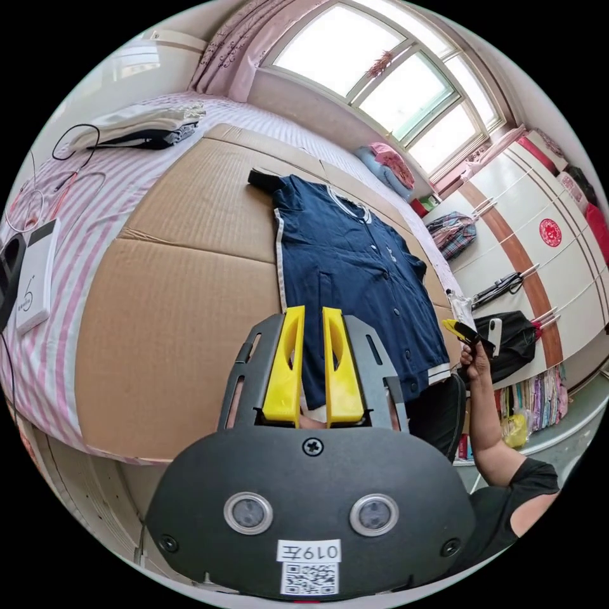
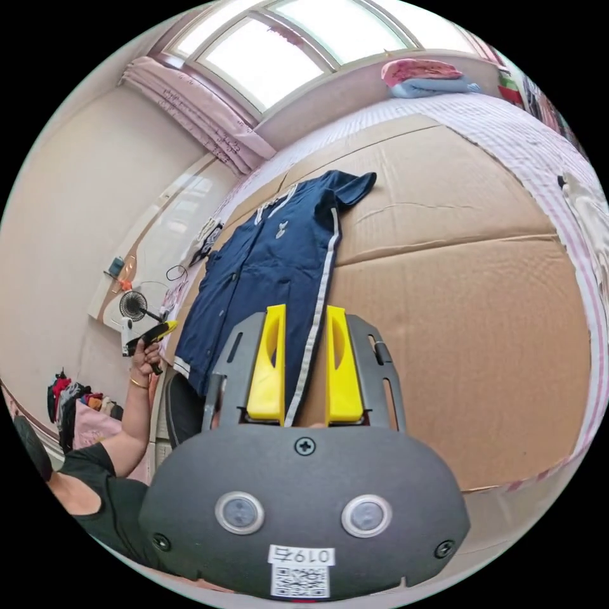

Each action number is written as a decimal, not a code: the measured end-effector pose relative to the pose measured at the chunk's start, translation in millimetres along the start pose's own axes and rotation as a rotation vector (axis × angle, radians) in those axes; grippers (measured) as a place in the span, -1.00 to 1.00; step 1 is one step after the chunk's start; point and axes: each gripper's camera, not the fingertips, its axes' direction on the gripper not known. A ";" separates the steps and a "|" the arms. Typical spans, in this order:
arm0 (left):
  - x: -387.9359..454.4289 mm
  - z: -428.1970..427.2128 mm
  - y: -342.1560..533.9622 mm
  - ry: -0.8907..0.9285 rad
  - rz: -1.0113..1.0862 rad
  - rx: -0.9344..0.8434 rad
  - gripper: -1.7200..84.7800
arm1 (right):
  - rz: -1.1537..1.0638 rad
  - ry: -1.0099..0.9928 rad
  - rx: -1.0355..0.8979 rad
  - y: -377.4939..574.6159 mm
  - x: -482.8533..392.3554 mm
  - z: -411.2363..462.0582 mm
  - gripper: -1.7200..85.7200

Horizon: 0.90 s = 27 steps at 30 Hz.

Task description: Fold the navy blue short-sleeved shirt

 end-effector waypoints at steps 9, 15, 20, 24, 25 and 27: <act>-66.4 30.4 -53.7 0.053 -0.060 -0.086 -0.93 | 0.084 -0.182 -0.134 -88.6 105.7 5.5 -0.74; -92.5 39.3 -85.0 0.081 -0.057 -0.114 -0.93 | 0.090 -0.269 -0.208 -131.9 163.8 0.0 -0.80; -111.2 47.2 -101.6 0.157 -0.089 -0.123 -0.93 | 0.092 -0.319 -0.230 -153.4 196.2 -1.5 -0.88; -112.6 54.1 -113.8 0.136 -0.077 -0.145 -0.93 | 0.094 -0.312 -0.224 -165.3 206.0 -3.4 -0.95; -112.3 54.5 -115.4 0.131 -0.073 -0.147 -0.93 | 0.082 -0.295 -0.226 -169.6 205.7 -4.4 -0.96; -110.0 55.0 -120.0 0.114 -0.048 -0.145 -0.94 | 0.070 -0.264 -0.229 -176.5 203.7 -5.9 -0.97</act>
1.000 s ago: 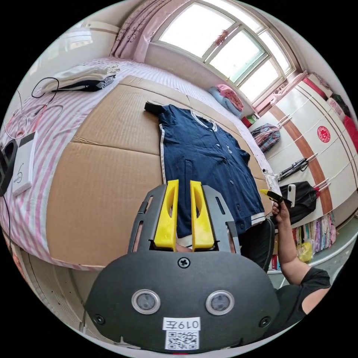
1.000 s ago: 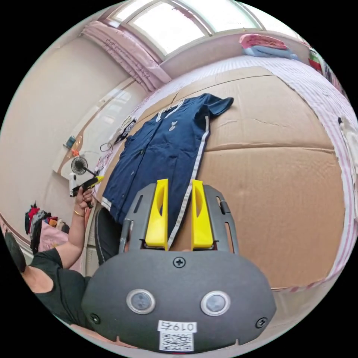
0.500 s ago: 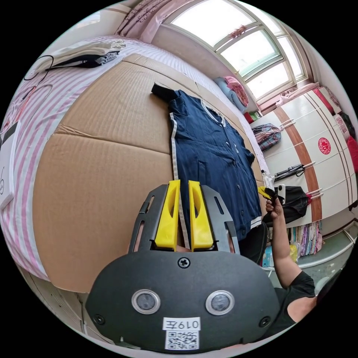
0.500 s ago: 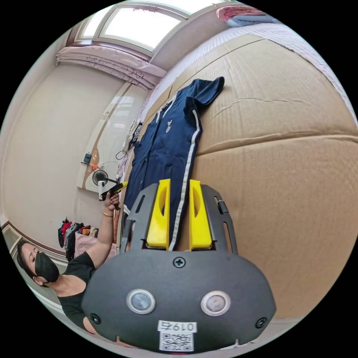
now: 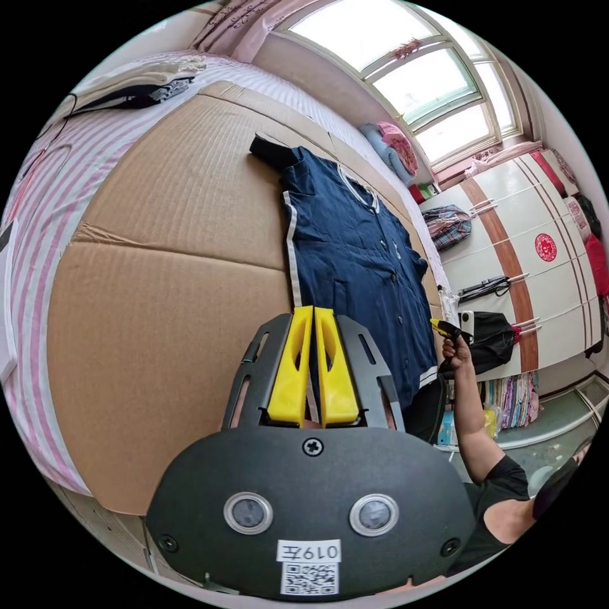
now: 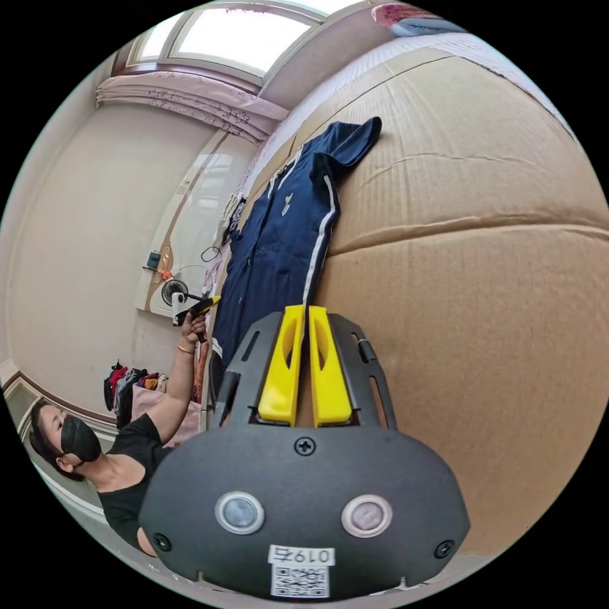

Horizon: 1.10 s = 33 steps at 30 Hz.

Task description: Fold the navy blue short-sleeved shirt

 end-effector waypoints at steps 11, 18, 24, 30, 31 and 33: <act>-1.1 -1.3 -12.4 -0.075 0.027 -0.016 -0.94 | -0.054 0.199 -0.022 -31.2 -24.3 -0.7 -0.97; 4.7 -3.1 -27.8 -0.106 -0.018 0.013 -0.93 | -0.060 0.152 0.008 -41.8 -16.4 -3.8 -0.81; -0.7 10.3 -55.7 -0.064 -0.097 0.056 -0.93 | -0.030 0.126 0.053 -57.1 -7.9 6.7 -0.81; 25.4 27.1 -74.7 -0.211 -0.064 0.022 -0.94 | -0.054 0.168 0.022 -64.1 -14.6 28.5 -0.92; 27.5 27.4 -75.0 -0.233 -0.060 0.022 -0.94 | -0.055 0.185 0.025 -63.7 -15.2 30.5 -0.94; 31.7 26.7 -74.3 -0.255 -0.046 0.024 -0.94 | -0.051 0.202 0.029 -62.8 -14.4 32.2 -0.96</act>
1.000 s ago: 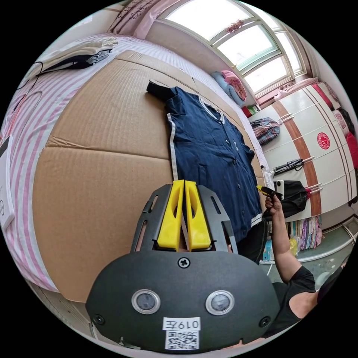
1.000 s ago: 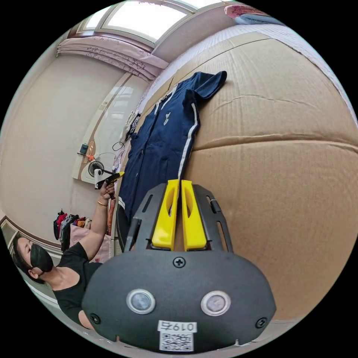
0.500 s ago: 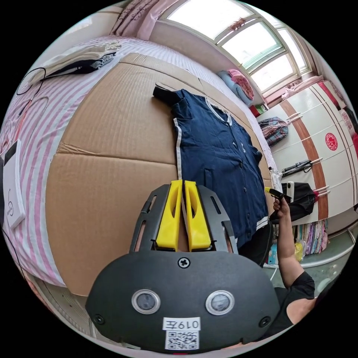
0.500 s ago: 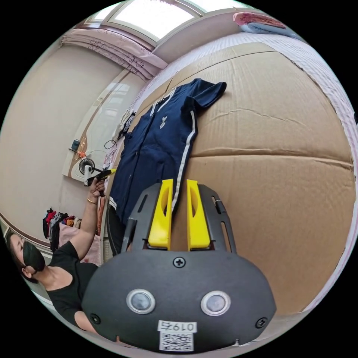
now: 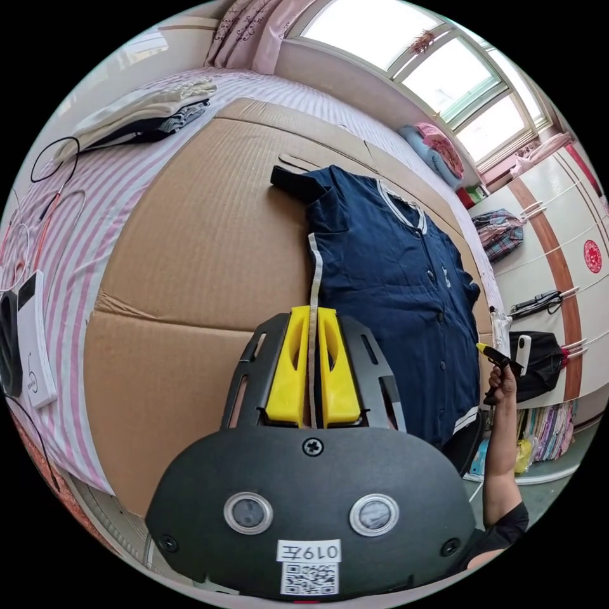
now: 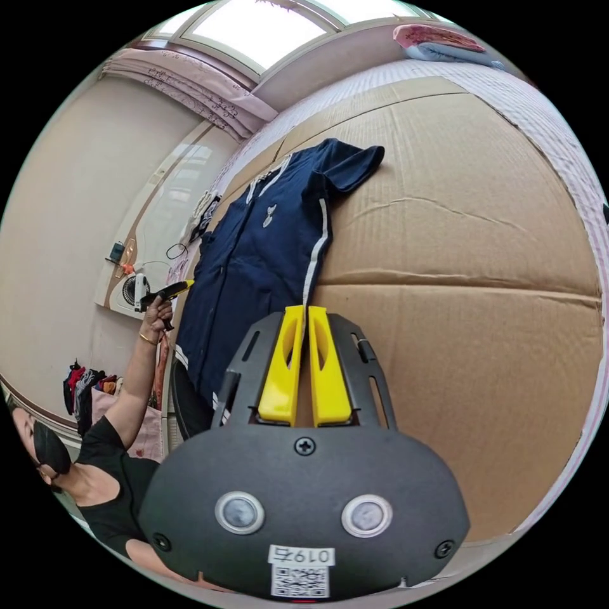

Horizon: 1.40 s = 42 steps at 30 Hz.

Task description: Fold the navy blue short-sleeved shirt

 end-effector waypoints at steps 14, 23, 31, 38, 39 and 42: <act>-16.2 -50.9 104.4 0.157 0.045 -0.001 -0.93 | -0.052 -0.119 0.005 78.1 14.9 9.6 -0.81; -10.0 -46.1 147.4 0.179 0.052 -0.091 -0.93 | -0.076 -0.157 -0.052 109.8 7.4 37.8 -0.89; -15.3 -59.2 171.9 0.213 0.044 -0.056 -0.93 | -0.072 -0.139 -0.034 141.2 8.4 54.3 -0.93; -8.3 -72.5 197.9 0.247 0.017 -0.054 -0.93 | -0.041 -0.217 -0.014 198.4 1.3 72.1 -0.79; -8.3 -75.7 205.5 0.270 0.010 -0.051 -0.93 | -0.042 -0.222 -0.015 204.8 -0.5 74.0 -0.79; -2.0 -78.4 222.5 0.310 0.016 -0.063 -0.94 | -0.045 -0.251 -0.038 232.5 -11.8 90.3 -0.80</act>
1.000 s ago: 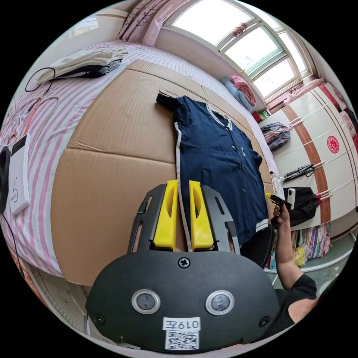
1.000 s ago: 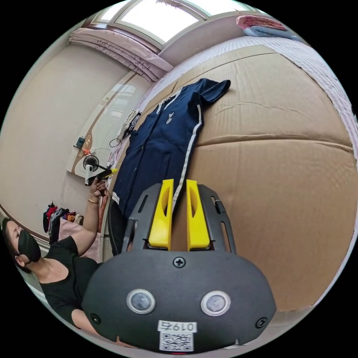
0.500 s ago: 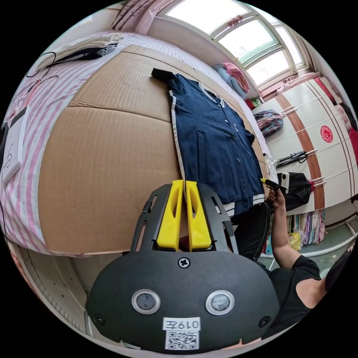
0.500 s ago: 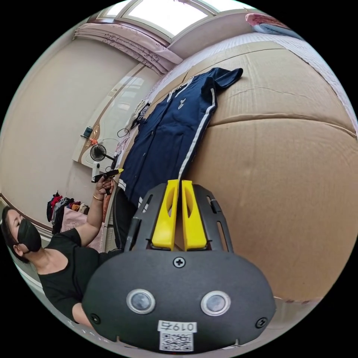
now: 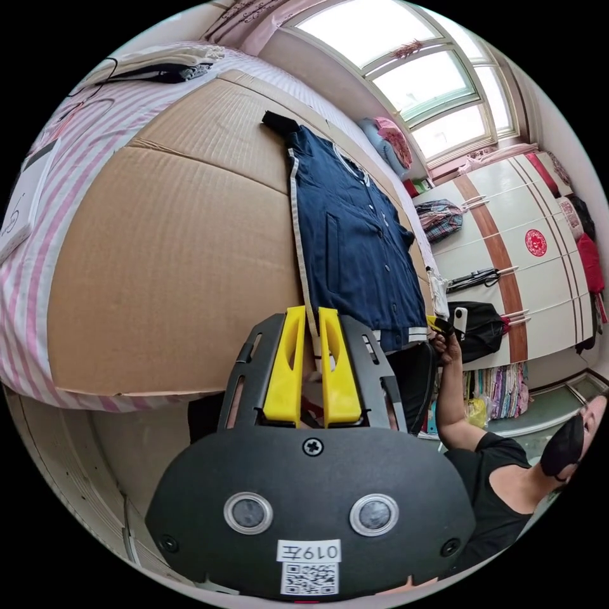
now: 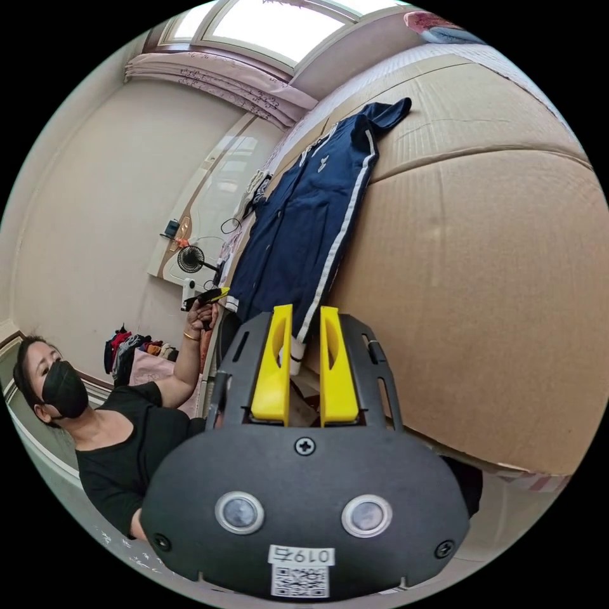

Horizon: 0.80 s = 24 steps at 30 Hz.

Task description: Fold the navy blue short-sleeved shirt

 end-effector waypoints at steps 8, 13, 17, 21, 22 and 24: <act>30.3 -2.7 31.7 -0.039 0.033 0.006 -0.93 | 0.020 0.023 0.013 59.3 -19.7 60.5 -0.96; 54.3 -4.9 53.5 -0.074 0.042 0.010 -0.93 | 0.013 0.013 0.038 97.4 -37.8 100.0 -0.95; 77.1 1.5 73.1 -0.100 0.056 0.015 -0.93 | -0.005 0.036 0.046 134.3 -62.4 139.1 -0.90; 114.0 -7.0 101.5 -0.161 0.104 0.085 -0.93 | -0.059 0.134 0.065 174.0 -99.7 168.0 -0.87; 121.3 -8.8 107.1 -0.181 0.114 0.103 -0.93 | -0.096 0.196 0.084 190.3 -118.2 176.3 -0.89; 161.0 -17.4 134.4 -0.301 0.203 0.215 -0.93 | -0.164 0.329 0.151 218.3 -152.4 187.8 -0.92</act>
